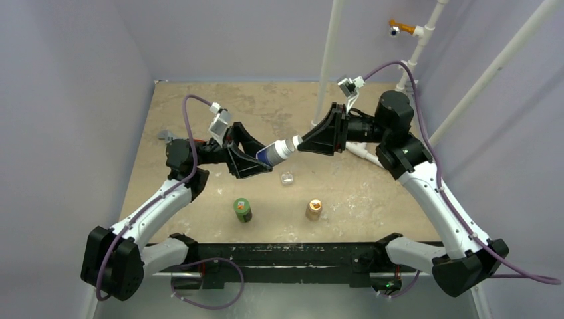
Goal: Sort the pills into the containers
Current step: Screw the lid of the pill bottle onto the pill bottle.
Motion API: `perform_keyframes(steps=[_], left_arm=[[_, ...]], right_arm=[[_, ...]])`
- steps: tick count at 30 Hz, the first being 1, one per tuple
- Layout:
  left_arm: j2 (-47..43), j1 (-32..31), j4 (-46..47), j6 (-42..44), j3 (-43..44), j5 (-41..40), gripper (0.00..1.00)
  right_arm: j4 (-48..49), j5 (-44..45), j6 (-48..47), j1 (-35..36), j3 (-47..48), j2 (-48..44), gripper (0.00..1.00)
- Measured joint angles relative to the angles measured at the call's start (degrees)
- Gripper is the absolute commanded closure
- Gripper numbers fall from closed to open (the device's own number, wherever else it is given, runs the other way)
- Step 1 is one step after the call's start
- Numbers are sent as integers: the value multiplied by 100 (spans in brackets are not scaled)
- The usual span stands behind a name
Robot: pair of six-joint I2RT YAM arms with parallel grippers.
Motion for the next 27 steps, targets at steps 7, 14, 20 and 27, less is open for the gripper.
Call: perform_keyframes(steps=[7,14,20,27], left_arm=[[221,2,330,-402,42,170,100],[308,9,479,-614,61,319,100],[363,50,529,-719,63,433,100],[407,72,380,-623,66,551,100]], right_arm=[[79,44,37,330,0,144,95],[149,151,44,450,0,181,95],[153,273,22,551,4,227,95],[-238,369,-243,597,111,291,97]])
